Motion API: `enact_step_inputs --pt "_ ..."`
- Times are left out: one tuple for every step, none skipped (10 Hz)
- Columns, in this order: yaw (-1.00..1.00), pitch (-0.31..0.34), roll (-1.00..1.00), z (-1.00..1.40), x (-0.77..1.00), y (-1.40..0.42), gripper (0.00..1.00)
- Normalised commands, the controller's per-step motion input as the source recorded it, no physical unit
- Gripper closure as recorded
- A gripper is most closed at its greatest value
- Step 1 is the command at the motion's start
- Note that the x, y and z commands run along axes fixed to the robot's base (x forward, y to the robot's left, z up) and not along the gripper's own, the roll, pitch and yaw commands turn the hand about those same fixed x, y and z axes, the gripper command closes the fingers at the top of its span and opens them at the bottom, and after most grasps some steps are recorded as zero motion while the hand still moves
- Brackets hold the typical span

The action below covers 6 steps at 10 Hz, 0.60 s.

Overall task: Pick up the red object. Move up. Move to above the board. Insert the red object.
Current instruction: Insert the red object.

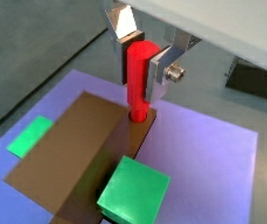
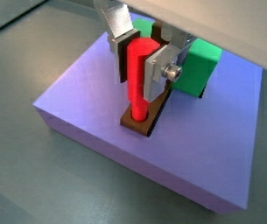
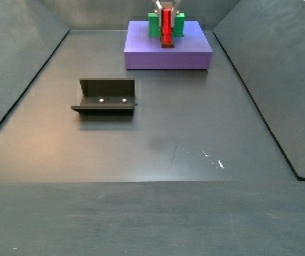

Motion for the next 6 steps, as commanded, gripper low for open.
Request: enact_step_inputs --pt "-0.11 0.0 0.0 -0.39 0.02 0.0 1.0" --pt "-0.11 0.0 0.0 -0.43 0.0 0.0 1.0" --pt "-0.11 0.0 0.0 -0.43 0.0 0.0 1.0" --pt "-0.09 0.0 0.0 -0.3 0.0 0.0 1.0" --pt "0.0 0.0 -0.01 0.0 0.0 0.0 1.0" --pt "0.0 0.0 0.0 0.0 0.0 0.0 1.0"
